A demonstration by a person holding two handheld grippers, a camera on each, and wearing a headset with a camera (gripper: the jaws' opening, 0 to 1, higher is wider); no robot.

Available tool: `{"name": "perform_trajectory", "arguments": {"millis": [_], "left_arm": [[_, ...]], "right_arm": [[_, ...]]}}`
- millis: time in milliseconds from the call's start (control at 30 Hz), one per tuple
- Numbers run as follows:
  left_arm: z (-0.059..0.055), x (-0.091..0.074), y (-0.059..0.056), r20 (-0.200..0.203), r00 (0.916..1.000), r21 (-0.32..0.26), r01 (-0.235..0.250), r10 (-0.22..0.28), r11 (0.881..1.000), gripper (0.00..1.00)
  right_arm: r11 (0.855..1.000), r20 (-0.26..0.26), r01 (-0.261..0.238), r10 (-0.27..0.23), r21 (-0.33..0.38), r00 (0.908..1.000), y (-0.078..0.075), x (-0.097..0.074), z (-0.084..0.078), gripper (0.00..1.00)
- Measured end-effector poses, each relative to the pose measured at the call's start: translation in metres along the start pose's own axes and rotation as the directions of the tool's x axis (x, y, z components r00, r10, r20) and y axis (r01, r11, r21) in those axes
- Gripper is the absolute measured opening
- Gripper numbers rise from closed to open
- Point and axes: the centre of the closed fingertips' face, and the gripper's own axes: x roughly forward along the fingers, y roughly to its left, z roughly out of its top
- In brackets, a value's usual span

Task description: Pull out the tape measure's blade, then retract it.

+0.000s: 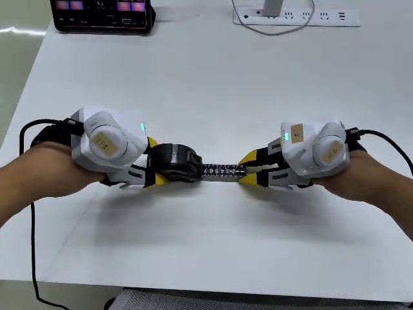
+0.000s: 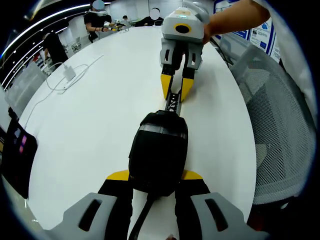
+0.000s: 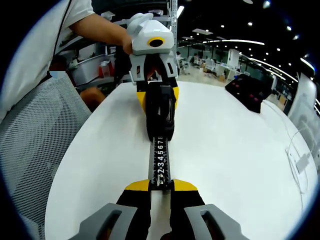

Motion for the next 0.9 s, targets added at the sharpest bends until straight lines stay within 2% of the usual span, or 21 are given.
{"name": "perform_trajectory", "arguments": {"millis": [900], "left_arm": [[0.0, 0.0, 0.0, -0.004, 1.0, 0.004, 0.002, -0.002, 1.0, 0.27]], "right_arm": [[1.0, -0.049, 0.015, -0.015, 0.004, 0.9987, 0.004, -0.023, -0.017, 0.1]]}}
